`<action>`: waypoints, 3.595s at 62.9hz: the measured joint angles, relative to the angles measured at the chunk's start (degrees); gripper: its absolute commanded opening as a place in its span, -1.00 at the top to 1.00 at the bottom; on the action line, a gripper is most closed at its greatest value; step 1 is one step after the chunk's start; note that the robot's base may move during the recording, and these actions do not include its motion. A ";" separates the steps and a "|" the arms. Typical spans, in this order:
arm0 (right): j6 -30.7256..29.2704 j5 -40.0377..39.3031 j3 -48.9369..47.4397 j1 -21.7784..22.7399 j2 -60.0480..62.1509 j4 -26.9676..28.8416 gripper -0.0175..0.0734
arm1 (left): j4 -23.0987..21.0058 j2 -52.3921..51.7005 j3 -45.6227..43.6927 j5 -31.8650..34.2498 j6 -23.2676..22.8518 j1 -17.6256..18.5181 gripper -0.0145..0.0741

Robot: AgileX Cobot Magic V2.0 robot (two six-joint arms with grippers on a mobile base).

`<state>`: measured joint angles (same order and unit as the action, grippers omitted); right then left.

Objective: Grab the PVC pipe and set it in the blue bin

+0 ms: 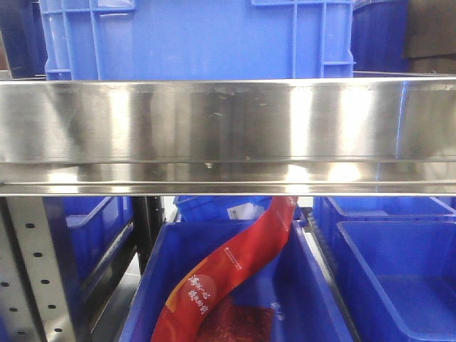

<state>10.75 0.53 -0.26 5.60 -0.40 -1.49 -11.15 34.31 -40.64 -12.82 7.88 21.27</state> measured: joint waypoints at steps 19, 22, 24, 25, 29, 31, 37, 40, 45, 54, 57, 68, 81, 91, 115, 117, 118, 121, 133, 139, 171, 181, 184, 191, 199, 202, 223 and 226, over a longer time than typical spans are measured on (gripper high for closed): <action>-4.70 -0.53 0.12 0.00 0.21 0.31 0.97 | 0.00 0.00 0.00 1.11 0.00 0.00 0.92; -4.70 -0.53 0.12 0.00 0.21 0.34 0.97 | 0.00 0.00 0.00 1.11 0.00 0.00 0.92; -4.81 -0.53 0.12 0.00 0.21 0.34 0.97 | 0.00 0.00 0.00 1.11 0.00 0.00 0.92; -5.02 -0.53 0.12 0.00 0.21 0.34 0.97 | 0.00 0.00 0.00 1.11 0.00 0.00 0.92; -6.22 -0.53 0.12 0.00 0.21 0.23 0.97 | 0.00 0.00 0.00 1.11 0.00 0.00 0.92; -6.72 -0.53 0.12 0.00 0.21 0.23 0.97 | 0.00 0.00 0.00 1.11 0.00 0.00 0.92; -7.39 -0.53 0.12 0.00 0.21 0.23 0.97 | 0.00 0.00 0.00 1.11 0.00 0.00 0.92; -7.68 -0.53 0.12 0.00 0.21 0.23 0.97 | 0.00 0.00 0.00 1.21 0.00 0.00 0.92; -7.88 -0.18 0.12 0.00 0.21 0.23 0.97 | 0.00 0.00 0.00 1.21 0.00 0.00 0.92; -7.88 0.41 0.12 0.00 0.21 0.11 0.97 | 0.00 0.00 0.00 1.21 0.00 0.00 0.92; -7.88 0.41 0.12 0.00 0.21 0.11 0.97 | 0.00 0.00 0.00 1.21 0.00 0.00 0.92; -7.88 0.41 0.12 0.00 0.21 0.11 0.97 | 0.00 0.00 0.00 1.21 0.00 0.00 0.92; -7.88 0.44 0.12 0.00 0.21 0.00 0.97 | 0.00 0.00 0.00 1.21 0.00 0.00 0.92; -7.88 0.44 0.12 0.00 0.21 0.00 0.97 | 0.00 0.00 0.00 1.21 0.00 0.00 0.92; -7.88 0.44 0.12 0.00 0.21 0.00 0.97 | 3.09 -5.10 4.94 1.21 0.00 -1.01 0.92; -7.88 0.44 0.12 0.00 0.21 0.00 0.97 | 4.58 -6.76 6.87 1.40 0.00 -1.58 0.92; -7.88 0.44 0.12 0.00 0.21 0.00 0.97 | 5.19 -7.84 7.73 1.67 0.00 -2.02 0.92; -7.88 0.44 0.12 0.00 0.21 0.00 0.97 | 6.93 -10.07 10.59 2.09 -0.95 -3.08 0.92; -7.88 0.55 0.12 0.00 0.21 0.00 0.97 | 13.06 -21.39 26.40 4.33 -7.88 -9.88 0.92; -7.88 0.55 0.12 0.00 0.21 0.00 0.97 | 14.31 -26.90 34.41 7.94 -8.19 -13.13 0.92; -7.97 0.68 0.12 0.00 0.21 0.00 0.97 | 13.45 -33.97 40.70 10.53 -8.71 -18.61 0.92; -7.97 0.68 0.20 0.00 0.21 0.00 0.97 | 13.45 -33.97 40.70 10.53 -8.71 -18.61 0.92; -7.97 0.68 0.20 0.00 0.21 0.00 0.97 | 13.45 -33.97 40.70 10.53 -8.71 -18.61 0.92; -7.97 0.68 0.20 0.00 0.21 0.00 0.97 | 13.45 -33.97 40.70 10.58 -8.83 -18.61 0.92; -7.97 0.68 0.20 0.00 0.21 0.00 0.97 | 13.45 -33.97 40.70 10.58 -8.83 -18.61 0.92; -7.97 0.68 0.20 0.00 0.21 0.00 0.97 | 13.45 -33.97 40.70 10.67 -8.83 -18.61 0.92; -7.97 0.68 0.20 0.00 0.21 0.00 0.97 | 13.35 -33.97 40.70 10.88 -8.83 -18.61 0.92; -7.97 0.68 0.20 0.00 0.21 0.00 0.97 | 13.35 -33.97 40.70 10.88 -8.83 -18.61 0.92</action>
<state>2.78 1.21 -0.06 5.60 -0.18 -1.49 2.19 0.34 0.06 -1.94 -0.96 2.66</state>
